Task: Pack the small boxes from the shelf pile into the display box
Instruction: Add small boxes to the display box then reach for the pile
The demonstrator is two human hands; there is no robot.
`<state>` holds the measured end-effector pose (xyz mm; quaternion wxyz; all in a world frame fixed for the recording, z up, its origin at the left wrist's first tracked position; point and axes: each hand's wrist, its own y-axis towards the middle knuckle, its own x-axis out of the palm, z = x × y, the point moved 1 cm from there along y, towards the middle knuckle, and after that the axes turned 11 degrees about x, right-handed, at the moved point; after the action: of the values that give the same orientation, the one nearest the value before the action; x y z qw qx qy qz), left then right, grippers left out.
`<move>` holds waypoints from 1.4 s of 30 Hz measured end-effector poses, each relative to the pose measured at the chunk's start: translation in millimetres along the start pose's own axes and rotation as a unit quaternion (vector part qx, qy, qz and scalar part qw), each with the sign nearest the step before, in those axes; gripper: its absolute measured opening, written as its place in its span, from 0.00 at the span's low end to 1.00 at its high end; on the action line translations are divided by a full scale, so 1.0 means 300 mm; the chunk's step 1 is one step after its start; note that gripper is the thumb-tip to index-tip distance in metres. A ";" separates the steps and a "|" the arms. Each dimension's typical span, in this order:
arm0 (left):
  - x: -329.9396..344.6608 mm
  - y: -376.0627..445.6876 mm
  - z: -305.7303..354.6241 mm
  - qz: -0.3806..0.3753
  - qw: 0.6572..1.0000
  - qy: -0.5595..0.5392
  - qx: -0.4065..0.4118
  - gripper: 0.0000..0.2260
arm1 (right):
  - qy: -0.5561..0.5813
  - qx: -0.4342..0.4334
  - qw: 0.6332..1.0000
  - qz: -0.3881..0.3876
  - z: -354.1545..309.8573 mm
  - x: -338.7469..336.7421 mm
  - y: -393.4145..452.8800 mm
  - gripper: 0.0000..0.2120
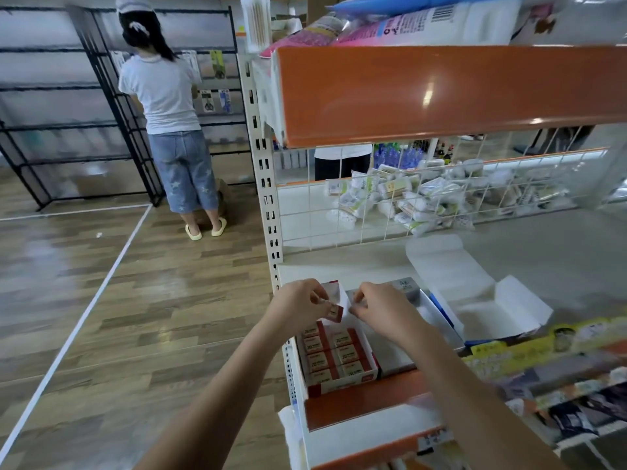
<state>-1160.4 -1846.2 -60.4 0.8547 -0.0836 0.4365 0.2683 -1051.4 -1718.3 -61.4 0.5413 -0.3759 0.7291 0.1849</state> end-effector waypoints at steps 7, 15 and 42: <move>0.042 0.035 0.000 -0.014 0.999 0.050 0.009 0.06 | 0.016 0.008 1.000 0.012 -0.005 0.016 -0.003 0.07; 0.037 0.049 0.012 -0.089 0.992 0.083 0.030 0.07 | 0.002 0.015 1.000 0.020 -0.010 0.031 0.005 0.07; 0.023 0.136 0.018 -0.256 0.954 0.147 0.059 0.11 | 0.015 0.008 1.000 0.012 -0.007 0.025 0.003 0.05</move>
<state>-1175.1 -1807.3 -58.8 0.8246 -0.1806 0.5361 -0.0005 -1054.5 -1721.6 -67.7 0.5308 -0.3656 0.7432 0.1796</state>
